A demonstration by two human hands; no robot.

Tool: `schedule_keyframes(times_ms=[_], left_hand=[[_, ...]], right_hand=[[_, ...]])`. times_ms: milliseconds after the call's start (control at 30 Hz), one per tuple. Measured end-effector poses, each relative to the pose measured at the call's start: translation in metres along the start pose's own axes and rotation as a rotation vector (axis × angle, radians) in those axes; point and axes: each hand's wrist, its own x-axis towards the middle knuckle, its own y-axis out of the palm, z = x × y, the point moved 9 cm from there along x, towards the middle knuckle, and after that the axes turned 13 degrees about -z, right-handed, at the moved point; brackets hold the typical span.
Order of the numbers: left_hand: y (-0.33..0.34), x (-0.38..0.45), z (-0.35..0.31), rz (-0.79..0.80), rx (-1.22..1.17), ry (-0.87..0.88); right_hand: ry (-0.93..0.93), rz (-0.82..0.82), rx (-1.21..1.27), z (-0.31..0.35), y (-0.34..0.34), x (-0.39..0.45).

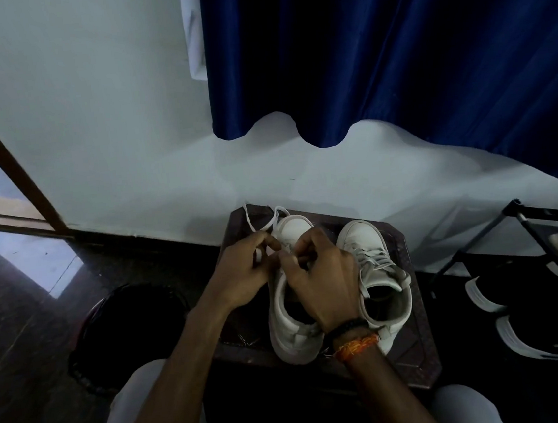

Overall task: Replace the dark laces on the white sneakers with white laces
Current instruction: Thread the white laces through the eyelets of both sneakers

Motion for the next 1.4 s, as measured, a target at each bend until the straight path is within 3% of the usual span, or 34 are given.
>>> schedule_keyframes(times_ms=[233, 300, 433, 500, 667, 867, 1033, 1200, 1300, 1400], left_hand=[[-0.005, 0.005, -0.008, -0.121, 0.087, 0.097], [-0.02, 0.005, 0.003, -0.215, 0.102, 0.044], [-0.079, 0.003, 0.035, -0.55, 0.22, -0.125], [-0.092, 0.003, 0.045, -0.598, 0.269, -0.165], [-0.061, 0.005, 0.041, -0.425, 0.224, -0.159], [-0.028, 0.007, 0.019, -0.201, 0.241, -0.066], [-0.025, 0.007, 0.012, -0.253, 0.37, -0.133], [-0.017, 0.019, 0.008, -0.284, 0.581, -0.192], [-0.013, 0.032, -0.008, -0.324, 0.752, -0.106], [0.005, 0.048, -0.001, -0.142, 0.779, -0.164]], right_hand=[[0.018, 0.007, -0.046, 0.0, 0.0, 0.0], [0.019, 0.0, -0.061, -0.001, 0.0, 0.0], [0.023, -0.006, -0.074, 0.0, 0.0, -0.001], [0.021, -0.01, -0.089, -0.001, -0.001, -0.001], [0.028, -0.01, -0.024, -0.001, 0.0, 0.0], [0.166, -0.039, 0.071, -0.014, -0.017, 0.016], [0.054, 0.121, -0.153, -0.008, -0.011, 0.014], [0.047, 0.065, -0.259, -0.008, -0.02, 0.018], [0.067, 0.106, -0.35, -0.014, -0.021, 0.019], [0.1, 0.155, -0.391, -0.022, -0.016, 0.02]])
